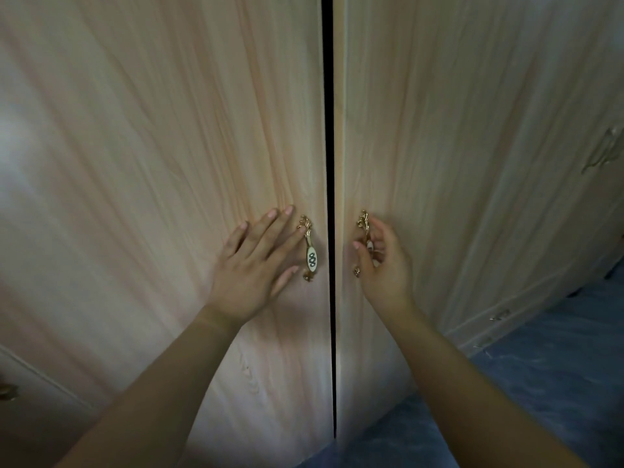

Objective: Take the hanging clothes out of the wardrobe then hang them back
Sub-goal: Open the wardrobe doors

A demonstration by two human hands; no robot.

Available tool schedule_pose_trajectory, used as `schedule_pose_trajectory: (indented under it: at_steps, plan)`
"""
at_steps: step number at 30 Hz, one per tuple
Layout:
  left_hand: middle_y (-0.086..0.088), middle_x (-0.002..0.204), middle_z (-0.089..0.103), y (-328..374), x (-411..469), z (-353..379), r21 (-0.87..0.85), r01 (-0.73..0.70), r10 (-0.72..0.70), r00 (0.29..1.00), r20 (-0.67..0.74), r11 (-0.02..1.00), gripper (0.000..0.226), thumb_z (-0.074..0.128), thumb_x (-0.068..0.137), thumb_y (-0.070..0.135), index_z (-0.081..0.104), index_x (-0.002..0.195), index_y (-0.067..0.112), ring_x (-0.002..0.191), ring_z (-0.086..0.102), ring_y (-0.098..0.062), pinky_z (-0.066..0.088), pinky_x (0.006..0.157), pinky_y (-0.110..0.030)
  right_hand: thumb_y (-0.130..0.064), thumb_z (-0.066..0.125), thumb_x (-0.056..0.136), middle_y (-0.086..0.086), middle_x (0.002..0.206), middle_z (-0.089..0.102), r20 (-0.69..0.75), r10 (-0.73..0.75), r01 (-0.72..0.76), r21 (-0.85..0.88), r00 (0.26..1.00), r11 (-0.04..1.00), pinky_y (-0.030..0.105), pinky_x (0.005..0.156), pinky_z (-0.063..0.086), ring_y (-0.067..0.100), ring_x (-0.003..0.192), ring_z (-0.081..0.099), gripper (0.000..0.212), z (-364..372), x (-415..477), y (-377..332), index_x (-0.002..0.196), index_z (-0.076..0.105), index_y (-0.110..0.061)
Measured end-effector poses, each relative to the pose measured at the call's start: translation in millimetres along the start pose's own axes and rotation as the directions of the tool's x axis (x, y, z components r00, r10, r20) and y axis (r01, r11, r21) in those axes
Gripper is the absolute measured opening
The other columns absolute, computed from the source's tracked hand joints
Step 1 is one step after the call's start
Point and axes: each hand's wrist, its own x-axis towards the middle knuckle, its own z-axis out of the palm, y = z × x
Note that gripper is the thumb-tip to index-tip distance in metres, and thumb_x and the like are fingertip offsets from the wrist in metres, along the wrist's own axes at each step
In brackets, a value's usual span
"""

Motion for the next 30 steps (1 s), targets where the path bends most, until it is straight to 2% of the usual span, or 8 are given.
schedule_pose_trajectory:
  at_steps: [5, 8, 12, 15, 17, 20, 26, 30]
  plan:
    - [-0.001, 0.155, 0.026, 4, -2, -11, -0.053, 0.033, -0.03, 0.998, 0.051, 0.998, 0.053, 0.043, 0.094, 0.044, 0.039, 0.143, 0.026, 0.142, 0.025, -0.017, 0.019, 0.111, -0.04, -0.024, 0.063, 0.085, 0.003, 0.115, 0.061, -0.002, 0.028, -0.028, 0.038, 1.0, 0.999, 0.021, 0.089, 0.046, 0.007, 0.103, 0.057, 0.044, -19, -16, -5, 0.127, 0.052, -0.019]
    - [-0.004, 0.155, 0.025, 12, 0, -22, -0.112, 0.086, -0.073, 0.99, 0.121, 0.99, 0.056, 0.044, 0.09, 0.044, 0.04, 0.143, 0.025, 0.142, 0.025, -0.021, 0.02, 0.111, -0.044, -0.026, 0.07, 0.082, -0.002, 0.116, 0.059, 0.012, 0.048, -0.049, 0.064, 0.999, 0.997, 0.025, 0.092, 0.047, 0.006, 0.106, 0.056, 0.049, -40, -29, -9, 0.127, 0.05, -0.028]
    - [-0.006, 0.156, 0.024, 31, 2, -42, -0.217, 0.202, -0.142, 0.954, 0.265, 0.955, 0.058, 0.037, 0.089, 0.05, 0.037, 0.142, 0.026, 0.142, 0.023, -0.026, 0.021, 0.11, -0.051, -0.042, 0.075, 0.073, -0.004, 0.117, 0.057, 0.019, 0.029, -0.03, 0.057, 0.999, 0.998, 0.029, 0.095, 0.047, 0.006, 0.11, 0.055, 0.062, -74, -45, -12, 0.126, 0.047, -0.03]
    - [-0.003, 0.157, 0.02, 56, 7, -61, -0.28, 0.229, -0.133, 0.937, 0.323, 0.932, 0.058, 0.03, 0.092, 0.053, 0.029, 0.146, 0.031, 0.143, 0.019, -0.025, 0.022, 0.111, -0.05, -0.048, 0.076, 0.065, -0.007, 0.117, 0.053, 0.026, 0.046, -0.047, 0.033, 0.999, 0.998, 0.014, 0.09, 0.043, 0.0, 0.109, 0.051, 0.066, -106, -57, -17, 0.122, 0.043, -0.037]
    - [0.0, 0.158, 0.018, 78, 17, -73, -0.353, 0.229, -0.107, 0.937, 0.333, 0.907, 0.059, 0.027, 0.092, 0.055, 0.025, 0.147, 0.034, 0.145, 0.015, -0.022, 0.02, 0.112, -0.047, -0.041, 0.078, 0.064, -0.008, 0.116, 0.052, 0.018, 0.044, -0.045, 0.027, 0.999, 0.999, 0.008, 0.086, 0.042, -0.004, 0.107, 0.05, 0.064, -129, -63, -19, 0.115, 0.041, -0.046]
    - [0.001, 0.155, 0.024, 117, 42, -90, -0.483, 0.204, -0.063, 0.954, 0.292, 0.851, 0.058, 0.031, 0.092, 0.054, 0.028, 0.146, 0.033, 0.143, 0.019, -0.02, 0.024, 0.112, -0.046, -0.024, 0.083, 0.067, -0.004, 0.112, 0.057, -0.001, 0.024, -0.024, 0.014, 1.0, 1.0, 0.015, 0.086, 0.047, 0.004, 0.103, 0.057, 0.063, -171, -71, -15, 0.112, 0.044, -0.046]
    - [0.007, 0.157, 0.018, 214, 110, -114, -0.7, 0.096, 0.033, 0.985, 0.168, 0.708, 0.058, 0.035, 0.092, 0.053, 0.02, 0.146, 0.04, 0.144, 0.013, -0.013, 0.025, 0.114, -0.049, -0.018, 0.081, 0.072, -0.018, 0.116, 0.057, -0.025, 0.022, -0.023, -0.033, 0.999, 0.999, 0.012, 0.088, 0.045, -0.001, 0.106, 0.056, 0.063, -268, -81, -2, 0.118, 0.048, -0.047]
    - [0.004, 0.158, 0.015, 277, 148, -116, -0.753, -0.011, 0.113, 0.99, 0.085, 0.658, 0.059, 0.036, 0.093, 0.052, 0.015, 0.147, 0.041, 0.145, 0.014, -0.015, 0.025, 0.114, -0.048, -0.027, 0.077, 0.072, -0.006, 0.12, 0.06, -0.056, 0.089, -0.087, 0.028, 0.995, 0.996, 0.036, 0.094, 0.05, 0.014, 0.112, 0.059, 0.056, -328, -78, 21, 0.123, 0.057, -0.031]
